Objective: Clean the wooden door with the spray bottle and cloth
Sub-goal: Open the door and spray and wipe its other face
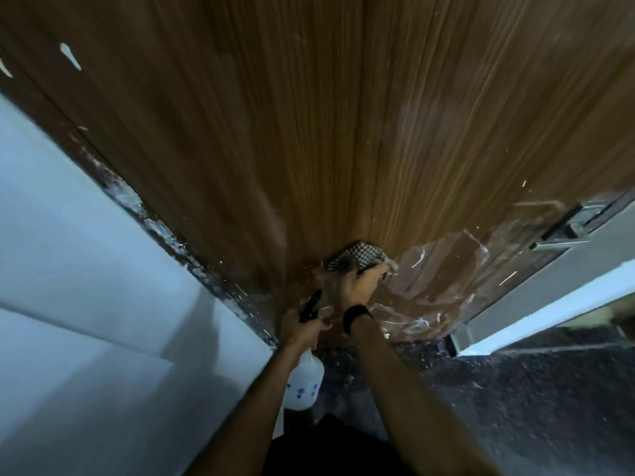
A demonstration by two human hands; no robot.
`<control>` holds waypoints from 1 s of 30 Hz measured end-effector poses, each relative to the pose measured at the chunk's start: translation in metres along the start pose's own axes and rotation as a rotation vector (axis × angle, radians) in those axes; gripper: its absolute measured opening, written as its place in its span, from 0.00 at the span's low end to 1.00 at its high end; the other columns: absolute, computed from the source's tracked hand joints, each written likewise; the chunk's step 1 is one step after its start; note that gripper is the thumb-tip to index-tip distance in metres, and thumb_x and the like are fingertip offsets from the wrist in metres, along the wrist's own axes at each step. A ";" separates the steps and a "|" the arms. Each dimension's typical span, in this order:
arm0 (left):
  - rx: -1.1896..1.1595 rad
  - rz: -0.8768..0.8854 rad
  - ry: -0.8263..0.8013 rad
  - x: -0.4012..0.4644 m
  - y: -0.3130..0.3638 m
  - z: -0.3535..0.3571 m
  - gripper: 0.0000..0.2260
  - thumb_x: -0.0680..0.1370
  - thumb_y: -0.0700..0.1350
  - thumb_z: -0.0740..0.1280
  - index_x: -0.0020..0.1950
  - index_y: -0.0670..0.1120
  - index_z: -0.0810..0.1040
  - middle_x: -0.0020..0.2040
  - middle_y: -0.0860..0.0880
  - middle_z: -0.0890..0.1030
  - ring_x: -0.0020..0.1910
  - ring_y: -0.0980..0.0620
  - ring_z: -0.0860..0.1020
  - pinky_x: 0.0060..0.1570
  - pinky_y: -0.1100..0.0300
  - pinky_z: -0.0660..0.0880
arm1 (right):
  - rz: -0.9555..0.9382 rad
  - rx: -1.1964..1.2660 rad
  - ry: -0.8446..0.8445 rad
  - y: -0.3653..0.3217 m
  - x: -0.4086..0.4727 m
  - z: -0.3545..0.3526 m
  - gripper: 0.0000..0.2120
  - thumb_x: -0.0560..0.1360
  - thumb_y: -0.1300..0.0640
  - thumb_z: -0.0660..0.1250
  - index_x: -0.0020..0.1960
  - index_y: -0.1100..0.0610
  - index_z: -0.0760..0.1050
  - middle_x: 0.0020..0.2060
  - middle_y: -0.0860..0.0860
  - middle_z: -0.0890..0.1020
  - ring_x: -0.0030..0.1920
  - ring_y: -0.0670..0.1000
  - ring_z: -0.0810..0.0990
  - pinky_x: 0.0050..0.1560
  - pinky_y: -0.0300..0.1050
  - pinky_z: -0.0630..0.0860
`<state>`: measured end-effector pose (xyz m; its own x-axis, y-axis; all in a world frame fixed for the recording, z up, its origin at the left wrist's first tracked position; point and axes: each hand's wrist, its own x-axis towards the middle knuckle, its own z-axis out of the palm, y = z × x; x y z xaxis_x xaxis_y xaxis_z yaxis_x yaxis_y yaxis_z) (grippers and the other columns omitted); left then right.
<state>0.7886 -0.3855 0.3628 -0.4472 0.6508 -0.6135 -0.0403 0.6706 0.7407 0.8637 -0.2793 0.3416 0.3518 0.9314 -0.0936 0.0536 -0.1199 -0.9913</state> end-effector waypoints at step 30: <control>0.022 0.068 0.073 0.011 0.002 -0.047 0.11 0.74 0.30 0.69 0.40 0.45 0.75 0.34 0.47 0.77 0.28 0.51 0.70 0.27 0.60 0.70 | 0.042 0.054 -0.271 0.013 -0.038 0.035 0.17 0.75 0.74 0.63 0.54 0.57 0.62 0.48 0.52 0.72 0.48 0.51 0.72 0.50 0.45 0.73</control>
<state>0.7415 -0.3934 0.3706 -0.5122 0.6679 -0.5399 0.0113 0.6338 0.7734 0.8181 -0.3044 0.3293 0.0895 0.9849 -0.1485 -0.0084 -0.1483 -0.9889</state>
